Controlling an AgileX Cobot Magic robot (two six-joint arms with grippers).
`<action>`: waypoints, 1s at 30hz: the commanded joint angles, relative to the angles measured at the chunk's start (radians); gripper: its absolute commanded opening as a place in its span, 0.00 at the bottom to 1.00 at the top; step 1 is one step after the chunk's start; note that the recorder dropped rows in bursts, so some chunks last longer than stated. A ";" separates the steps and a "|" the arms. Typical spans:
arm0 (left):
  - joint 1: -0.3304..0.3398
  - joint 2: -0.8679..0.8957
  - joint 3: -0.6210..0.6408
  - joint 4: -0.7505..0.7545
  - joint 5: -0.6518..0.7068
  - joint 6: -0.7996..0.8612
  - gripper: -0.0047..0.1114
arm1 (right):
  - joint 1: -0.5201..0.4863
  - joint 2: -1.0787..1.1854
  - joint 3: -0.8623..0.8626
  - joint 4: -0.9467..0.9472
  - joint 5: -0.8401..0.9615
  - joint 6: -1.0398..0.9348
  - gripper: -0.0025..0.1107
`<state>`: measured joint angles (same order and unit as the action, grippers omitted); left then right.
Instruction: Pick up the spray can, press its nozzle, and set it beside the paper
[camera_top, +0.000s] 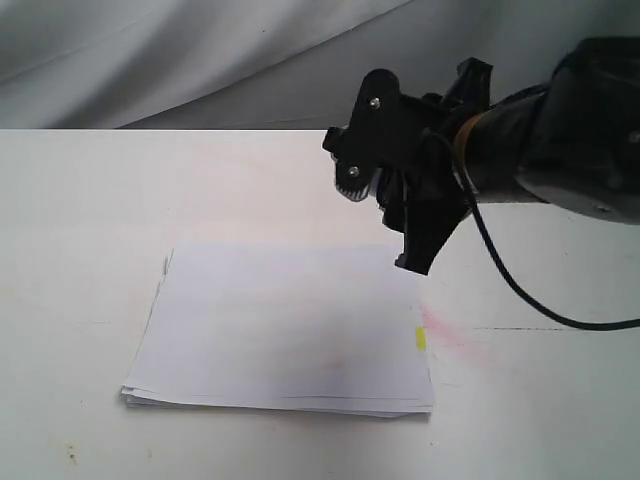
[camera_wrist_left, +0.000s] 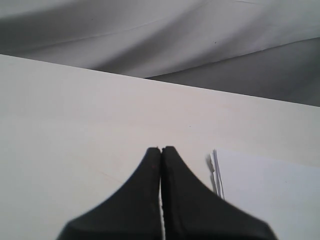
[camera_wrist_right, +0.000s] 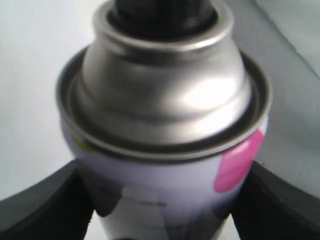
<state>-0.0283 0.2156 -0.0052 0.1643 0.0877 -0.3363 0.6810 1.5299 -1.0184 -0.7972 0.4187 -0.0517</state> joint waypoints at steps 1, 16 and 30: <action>-0.005 -0.005 0.005 0.001 -0.001 -0.003 0.04 | 0.054 0.056 -0.008 -0.265 0.059 0.214 0.02; -0.005 -0.005 0.005 0.001 -0.001 -0.003 0.04 | 0.148 0.207 -0.008 -0.520 0.135 0.532 0.02; -0.005 -0.005 0.005 0.001 -0.001 -0.003 0.04 | 0.148 0.207 -0.008 -0.522 0.135 0.532 0.02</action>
<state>-0.0283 0.2156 -0.0052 0.1643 0.0877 -0.3363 0.8274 1.7465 -1.0184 -1.2902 0.5451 0.4721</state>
